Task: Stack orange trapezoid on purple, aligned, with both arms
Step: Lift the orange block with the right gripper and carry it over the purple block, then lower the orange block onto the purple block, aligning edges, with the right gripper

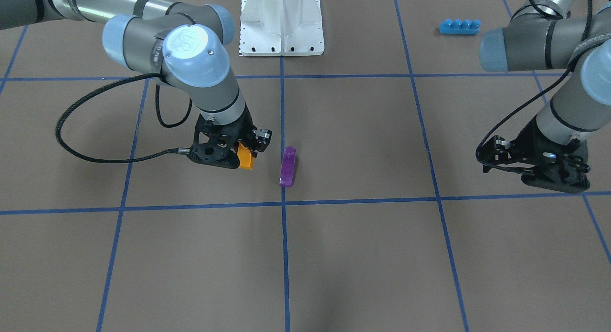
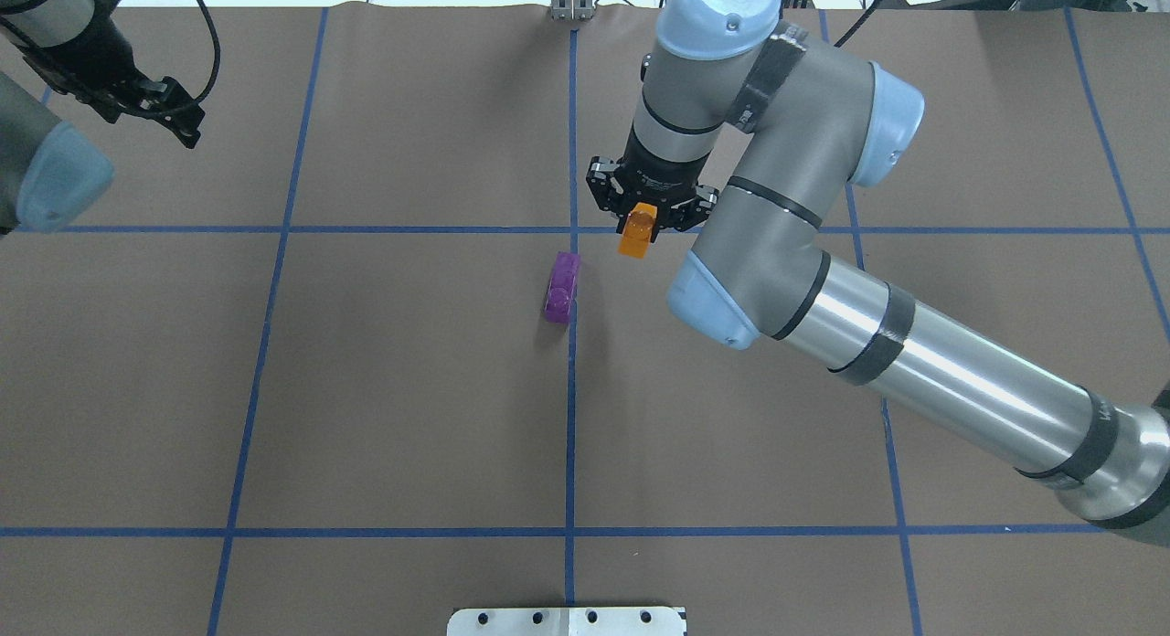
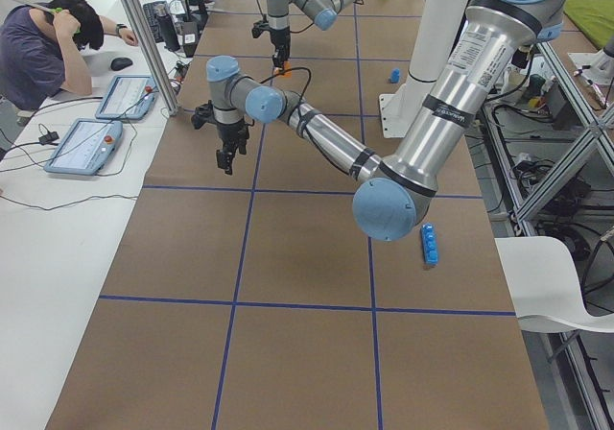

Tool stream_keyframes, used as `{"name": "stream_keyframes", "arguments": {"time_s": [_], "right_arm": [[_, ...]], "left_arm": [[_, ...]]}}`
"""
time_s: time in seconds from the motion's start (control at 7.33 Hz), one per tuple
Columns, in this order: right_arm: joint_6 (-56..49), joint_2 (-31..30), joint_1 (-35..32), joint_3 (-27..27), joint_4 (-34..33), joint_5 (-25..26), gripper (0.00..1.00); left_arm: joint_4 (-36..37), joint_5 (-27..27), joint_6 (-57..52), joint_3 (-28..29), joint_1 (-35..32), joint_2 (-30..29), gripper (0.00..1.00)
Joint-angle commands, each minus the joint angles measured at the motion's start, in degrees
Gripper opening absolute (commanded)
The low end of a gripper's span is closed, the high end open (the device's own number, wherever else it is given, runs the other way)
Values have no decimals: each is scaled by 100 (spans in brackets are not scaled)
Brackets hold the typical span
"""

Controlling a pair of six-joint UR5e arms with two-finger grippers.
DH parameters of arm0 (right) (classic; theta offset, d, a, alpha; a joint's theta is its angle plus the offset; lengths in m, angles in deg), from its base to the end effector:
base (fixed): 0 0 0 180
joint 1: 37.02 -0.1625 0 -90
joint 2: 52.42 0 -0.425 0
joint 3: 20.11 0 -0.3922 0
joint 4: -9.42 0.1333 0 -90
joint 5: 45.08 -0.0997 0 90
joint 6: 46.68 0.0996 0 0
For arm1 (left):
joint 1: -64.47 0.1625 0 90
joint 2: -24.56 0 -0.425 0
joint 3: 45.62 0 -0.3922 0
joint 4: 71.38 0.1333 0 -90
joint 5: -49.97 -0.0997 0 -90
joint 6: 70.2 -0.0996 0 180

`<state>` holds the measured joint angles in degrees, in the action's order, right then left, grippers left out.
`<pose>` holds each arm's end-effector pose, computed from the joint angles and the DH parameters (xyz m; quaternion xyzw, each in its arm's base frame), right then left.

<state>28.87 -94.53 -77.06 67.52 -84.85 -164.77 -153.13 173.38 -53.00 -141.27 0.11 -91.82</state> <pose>-0.4988 -0.5288 0.1670 -0.0573 -0.4125 0.1123 0.9022 0.2088 -0.6164 0.3711 0.0810 0.3339 0.1280 0.9303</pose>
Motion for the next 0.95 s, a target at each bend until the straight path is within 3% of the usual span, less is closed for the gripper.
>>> {"name": "stream_keyframes", "arguments": {"time_s": [0.0,0.27,0.82], "right_arm": [[126,238,409,-253,22,551,0],[328,1036,593,-1244,57,622,0],[276,977,708,-1309,75,780,0]], "left_arm": [[-7,25,-208,-6,-103,167,100],[-7,25,-208,-41,-103,211,100],[-7,17,-208,-23,-86,212,100]]}}
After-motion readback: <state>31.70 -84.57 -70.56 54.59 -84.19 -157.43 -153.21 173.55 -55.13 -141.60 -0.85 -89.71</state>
